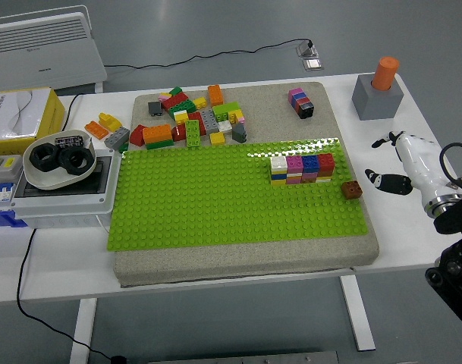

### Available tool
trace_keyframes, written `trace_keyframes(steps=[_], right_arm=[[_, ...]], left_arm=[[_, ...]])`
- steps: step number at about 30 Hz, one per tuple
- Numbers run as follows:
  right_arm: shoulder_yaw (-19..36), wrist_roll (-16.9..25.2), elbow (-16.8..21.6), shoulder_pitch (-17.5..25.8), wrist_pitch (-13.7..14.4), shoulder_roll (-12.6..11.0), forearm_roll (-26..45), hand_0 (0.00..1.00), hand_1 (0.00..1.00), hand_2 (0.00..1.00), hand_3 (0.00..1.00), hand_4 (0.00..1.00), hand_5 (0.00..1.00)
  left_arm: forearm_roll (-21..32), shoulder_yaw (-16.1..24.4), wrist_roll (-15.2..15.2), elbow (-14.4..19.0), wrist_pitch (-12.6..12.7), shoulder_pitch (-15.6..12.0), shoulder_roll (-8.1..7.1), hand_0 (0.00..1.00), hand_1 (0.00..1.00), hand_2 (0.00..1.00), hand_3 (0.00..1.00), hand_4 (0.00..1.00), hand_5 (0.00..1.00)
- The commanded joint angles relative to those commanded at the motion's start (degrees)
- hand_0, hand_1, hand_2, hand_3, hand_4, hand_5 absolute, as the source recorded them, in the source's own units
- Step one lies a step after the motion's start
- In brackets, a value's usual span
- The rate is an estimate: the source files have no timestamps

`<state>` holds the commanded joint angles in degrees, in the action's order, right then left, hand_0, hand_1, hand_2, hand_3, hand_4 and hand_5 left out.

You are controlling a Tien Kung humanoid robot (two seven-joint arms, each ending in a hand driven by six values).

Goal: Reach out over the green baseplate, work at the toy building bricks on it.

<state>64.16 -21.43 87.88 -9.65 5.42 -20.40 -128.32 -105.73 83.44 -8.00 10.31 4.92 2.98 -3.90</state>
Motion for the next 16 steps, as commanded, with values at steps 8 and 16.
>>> trace_keyframes(steps=[8, 16], right_arm=[[-4.5, -3.0, -0.8, -4.0, -8.5, -0.4, -1.7, 0.764, 0.809, 0.868, 0.676, 0.712, 0.067], [-6.0, -2.9, -2.7, -5.7, -9.5, -0.9, -1.7, 0.770, 0.811, 0.872, 0.691, 0.710, 0.054]], left_arm=[[-3.0, 4.7, 1.0, 0.0, 3.4, 0.6, 0.10, 0.696, 0.360, 0.304, 0.463, 0.231, 0.002], [-4.8, 5.6, 0.2, 0.0, 4.2, 0.9, 0.69, 0.692, 0.363, 0.322, 0.465, 0.219, 0.002]])
